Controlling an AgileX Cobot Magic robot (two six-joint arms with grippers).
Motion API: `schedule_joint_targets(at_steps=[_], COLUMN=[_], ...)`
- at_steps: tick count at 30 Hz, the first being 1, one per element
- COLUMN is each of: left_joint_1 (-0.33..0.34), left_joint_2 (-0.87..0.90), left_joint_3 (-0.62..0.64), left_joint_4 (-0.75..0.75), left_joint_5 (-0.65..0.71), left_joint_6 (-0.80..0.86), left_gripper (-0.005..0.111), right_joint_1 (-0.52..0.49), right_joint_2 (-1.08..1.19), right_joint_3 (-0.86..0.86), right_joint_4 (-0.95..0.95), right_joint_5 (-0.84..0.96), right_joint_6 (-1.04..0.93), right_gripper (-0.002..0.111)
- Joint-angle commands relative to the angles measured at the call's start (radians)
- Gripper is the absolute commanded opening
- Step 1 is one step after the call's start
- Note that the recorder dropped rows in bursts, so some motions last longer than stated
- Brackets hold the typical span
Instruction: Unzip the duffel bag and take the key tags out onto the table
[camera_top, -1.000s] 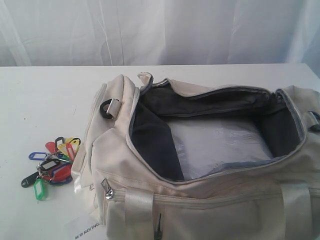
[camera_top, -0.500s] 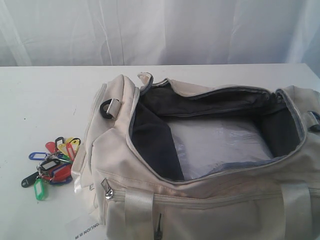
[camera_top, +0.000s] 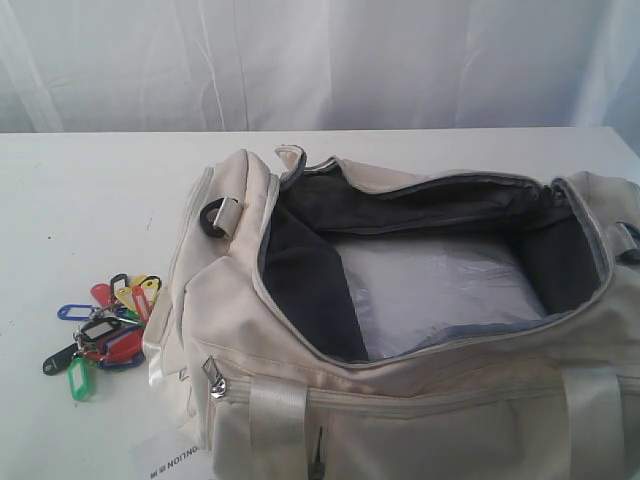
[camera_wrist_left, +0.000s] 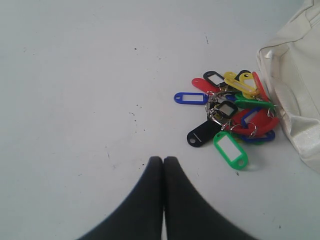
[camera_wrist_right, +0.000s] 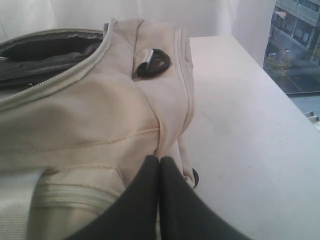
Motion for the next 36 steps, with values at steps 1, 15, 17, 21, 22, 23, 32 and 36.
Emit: schedule_joint_targets(at_steps=[1,15,17,21,22,23,32,36], left_joint_1=[-0.005,-0.005,-0.005,-0.005,-0.005,-0.005,-0.005,-0.005], left_joint_2=[-0.005,-0.005,-0.005,-0.005,-0.005,-0.005,-0.005,-0.005], left_joint_3=[0.004,0.004,0.004,0.004,0.004,0.004,0.004,0.004], left_joint_4=[-0.007,-0.007,-0.007,-0.007,-0.007,-0.007,-0.007,-0.007], left_joint_5=[-0.002,-0.002,-0.002,-0.002,-0.002,-0.002,-0.002,-0.002], left_joint_6=[-0.007,-0.007,-0.007,-0.007,-0.007,-0.007,-0.007,-0.007], left_gripper=[0.000,0.000,0.000,0.000,0.000,0.000,0.000,0.000], right_joint_1=[-0.003,-0.003,-0.003,-0.003,-0.003,-0.003,-0.003,-0.003], right_joint_2=[-0.006,-0.006,-0.006,-0.006,-0.006,-0.006,-0.006,-0.006], right_joint_3=[0.002,0.002,0.002,0.002,0.002,0.002,0.002,0.002], right_joint_4=[-0.002,-0.002,-0.002,-0.002,-0.002,-0.002,-0.002,-0.002], right_joint_5=[-0.004,-0.003,-0.003,-0.003,-0.003,-0.003,-0.003,-0.003], right_joint_6=[-0.016,-0.041,-0.090,-0.176,-0.176,-0.176,-0.176,-0.176], right_gripper=[0.000,0.000,0.000,0.000,0.000,0.000,0.000,0.000])
